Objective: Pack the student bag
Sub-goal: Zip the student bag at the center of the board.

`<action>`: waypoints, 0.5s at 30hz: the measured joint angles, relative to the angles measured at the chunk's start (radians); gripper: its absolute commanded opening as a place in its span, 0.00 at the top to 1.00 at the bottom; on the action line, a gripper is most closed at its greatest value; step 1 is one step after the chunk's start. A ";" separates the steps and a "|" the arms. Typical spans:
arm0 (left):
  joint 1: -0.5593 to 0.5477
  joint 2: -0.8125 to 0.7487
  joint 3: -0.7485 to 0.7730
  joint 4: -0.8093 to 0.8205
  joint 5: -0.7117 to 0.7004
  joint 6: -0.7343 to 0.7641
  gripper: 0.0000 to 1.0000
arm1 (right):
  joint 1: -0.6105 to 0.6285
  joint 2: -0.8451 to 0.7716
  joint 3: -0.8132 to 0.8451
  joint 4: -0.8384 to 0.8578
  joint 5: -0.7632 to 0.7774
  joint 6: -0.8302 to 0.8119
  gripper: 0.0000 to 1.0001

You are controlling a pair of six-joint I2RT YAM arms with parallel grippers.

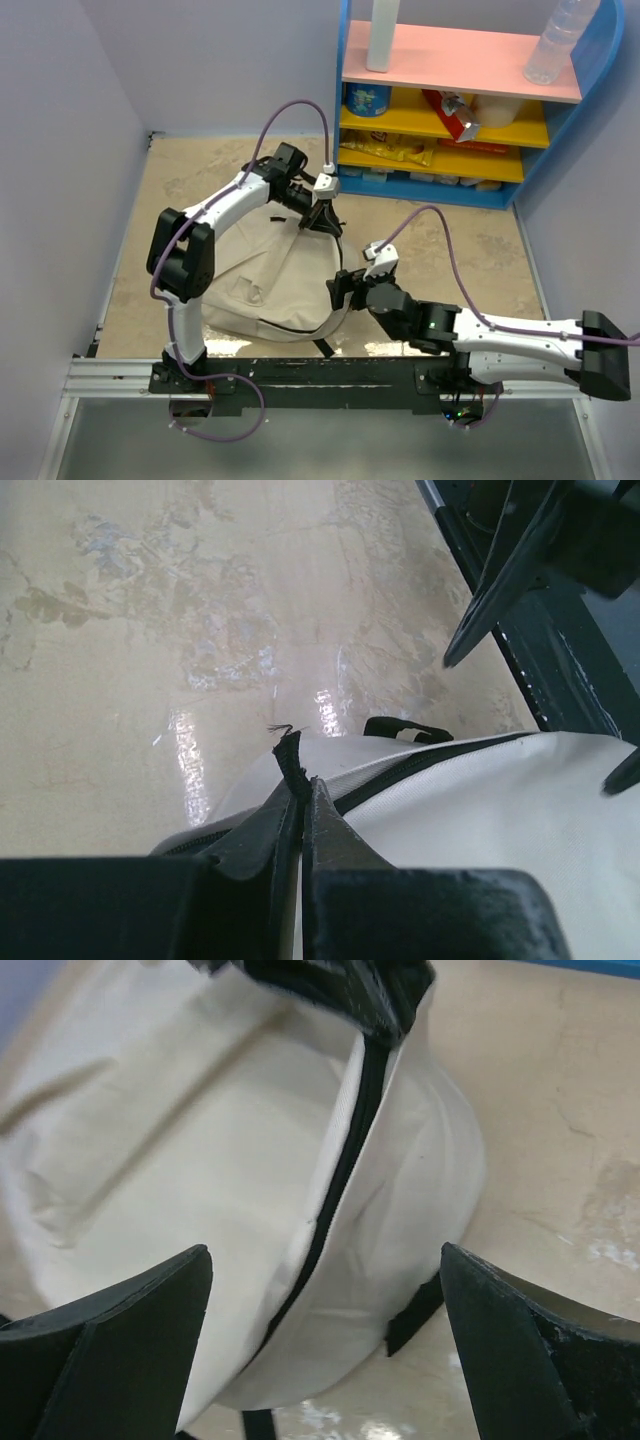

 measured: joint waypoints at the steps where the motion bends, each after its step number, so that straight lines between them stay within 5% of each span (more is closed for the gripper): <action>1: -0.007 -0.002 -0.002 0.010 0.000 -0.005 0.97 | -0.012 0.042 0.002 0.002 -0.007 -0.017 0.10; 5: -0.034 -0.015 -0.010 0.039 0.000 -0.024 0.97 | -0.063 0.150 0.008 0.037 -0.053 -0.090 0.37; 10: -0.046 -0.032 -0.018 0.049 0.002 -0.040 0.97 | -0.155 0.159 0.014 0.126 -0.108 -0.171 0.57; 12: -0.047 -0.042 -0.031 0.051 0.003 -0.040 0.97 | -0.178 0.163 0.022 0.153 -0.132 -0.193 0.77; 15: -0.048 -0.047 -0.045 0.051 0.007 -0.042 0.97 | -0.201 0.181 0.031 0.185 -0.175 -0.217 0.81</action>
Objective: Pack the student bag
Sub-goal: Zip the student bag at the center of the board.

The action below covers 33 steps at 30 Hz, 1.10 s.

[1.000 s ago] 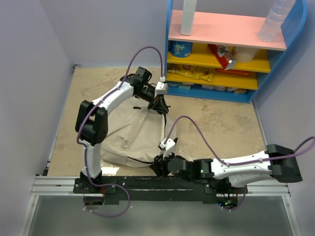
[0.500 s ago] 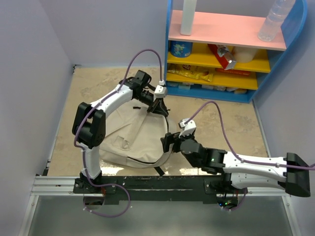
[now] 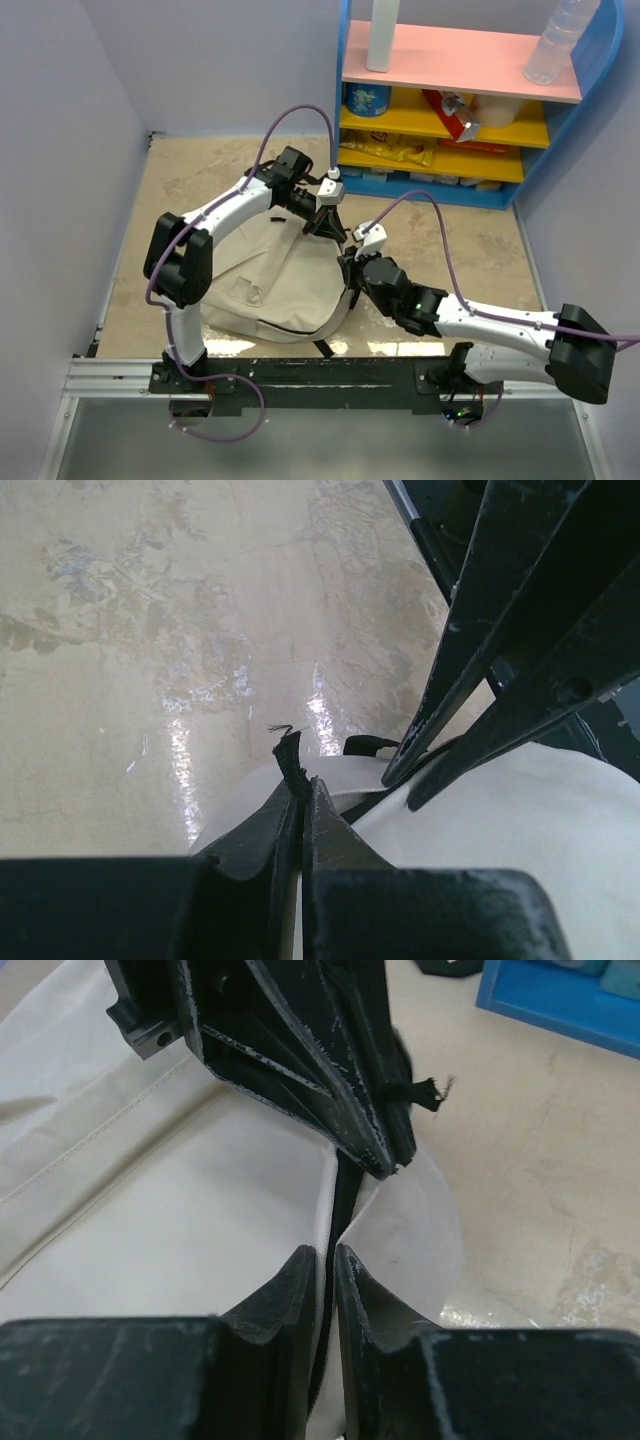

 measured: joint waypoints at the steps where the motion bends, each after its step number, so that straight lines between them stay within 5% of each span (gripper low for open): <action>1: 0.000 -0.001 -0.002 -0.001 0.000 0.000 0.97 | -0.007 0.010 0.001 0.008 -0.013 -0.002 0.77; 2: -0.001 -0.001 -0.002 0.000 0.000 0.000 0.97 | -0.014 0.021 0.001 0.016 -0.031 -0.003 0.62; 5: -0.001 -0.001 -0.002 0.001 0.000 0.000 0.97 | -0.029 0.053 0.001 0.031 -0.071 -0.006 0.50; 8: -0.002 -0.001 -0.002 0.002 0.003 -0.001 0.97 | -0.040 0.078 0.001 0.034 -0.094 -0.010 0.63; 10: -0.005 -0.001 -0.002 0.004 0.004 -0.001 0.97 | -0.051 0.090 0.001 0.035 -0.109 -0.012 0.83; 13: -0.008 -0.001 -0.003 0.007 0.007 -0.002 0.97 | -0.066 0.088 0.001 0.037 -0.123 -0.014 1.00; 33: -0.026 -0.005 -0.051 0.191 0.016 -0.188 0.98 | -0.049 -0.236 -0.207 -0.022 -0.153 0.183 1.00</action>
